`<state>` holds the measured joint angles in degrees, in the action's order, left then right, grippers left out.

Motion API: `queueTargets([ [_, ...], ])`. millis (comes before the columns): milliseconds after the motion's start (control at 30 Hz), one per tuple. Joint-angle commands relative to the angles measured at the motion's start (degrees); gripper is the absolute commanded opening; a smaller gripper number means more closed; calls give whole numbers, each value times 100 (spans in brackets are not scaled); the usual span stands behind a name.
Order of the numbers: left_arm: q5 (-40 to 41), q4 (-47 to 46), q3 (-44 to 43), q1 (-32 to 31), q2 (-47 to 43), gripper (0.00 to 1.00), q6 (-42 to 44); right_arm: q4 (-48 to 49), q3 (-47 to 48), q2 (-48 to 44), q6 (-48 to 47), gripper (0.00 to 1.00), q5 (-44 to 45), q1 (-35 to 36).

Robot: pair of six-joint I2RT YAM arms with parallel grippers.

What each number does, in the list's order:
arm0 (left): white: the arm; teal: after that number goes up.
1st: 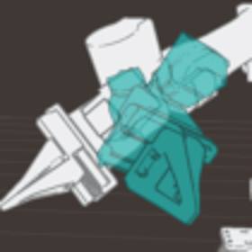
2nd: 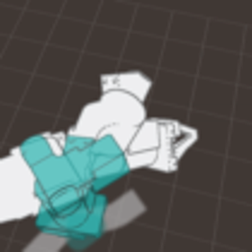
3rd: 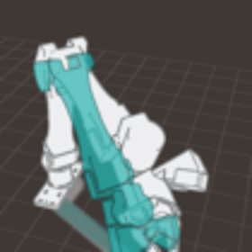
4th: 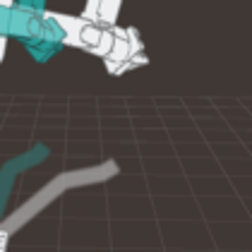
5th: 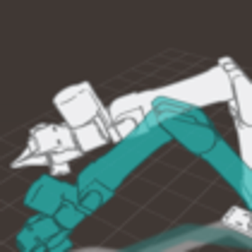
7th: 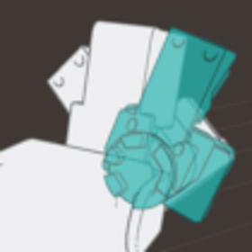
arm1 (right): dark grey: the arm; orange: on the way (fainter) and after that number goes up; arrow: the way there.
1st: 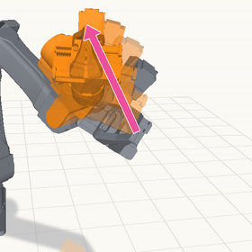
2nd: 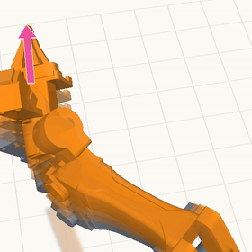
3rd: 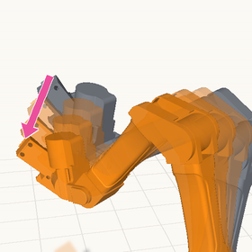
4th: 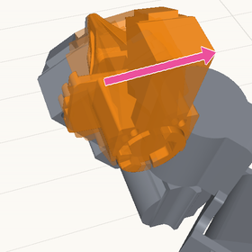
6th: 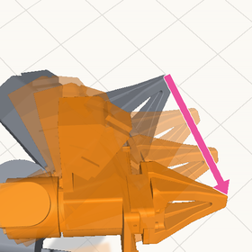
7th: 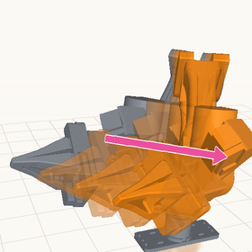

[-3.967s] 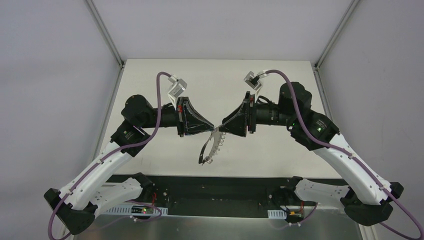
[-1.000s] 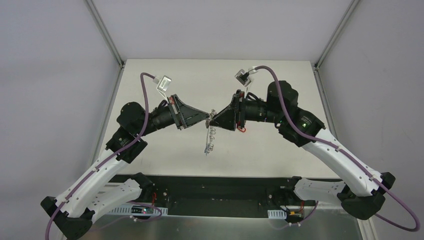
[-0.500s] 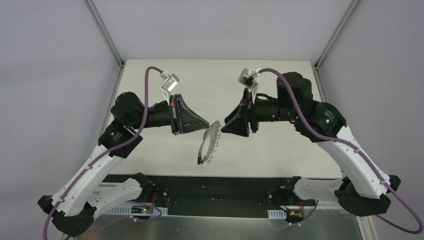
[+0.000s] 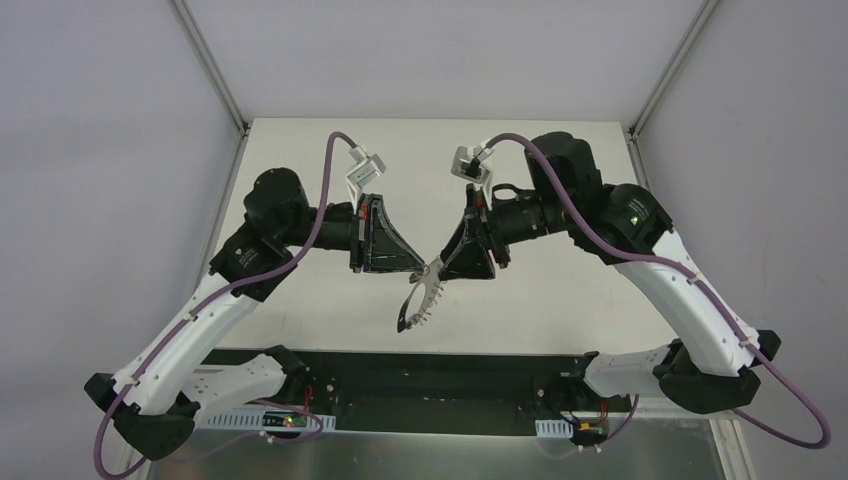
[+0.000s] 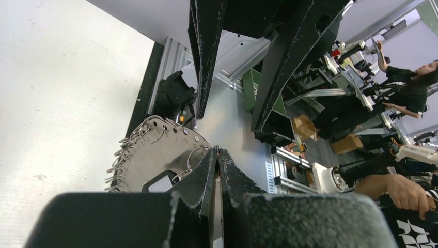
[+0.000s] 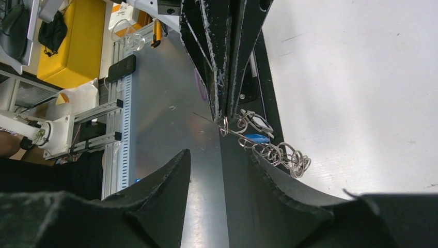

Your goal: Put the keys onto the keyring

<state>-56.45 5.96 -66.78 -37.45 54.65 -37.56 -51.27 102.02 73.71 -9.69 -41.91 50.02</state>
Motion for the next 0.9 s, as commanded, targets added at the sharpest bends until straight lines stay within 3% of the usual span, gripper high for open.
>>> queueTargets([
  [0, -267, -172, -324, -8, 30, 0, 228, 49, 233, 70, -47, 46, -354, 26],
  [567, -247, -165, -336, -15, 26, 0, 284, 473, 343, 381, 135, 44, -484, 151],
  [867, -97, -85, -369, -8, -48, 0, 386, 217, 366, 448, 26, 36, -398, 322],
])
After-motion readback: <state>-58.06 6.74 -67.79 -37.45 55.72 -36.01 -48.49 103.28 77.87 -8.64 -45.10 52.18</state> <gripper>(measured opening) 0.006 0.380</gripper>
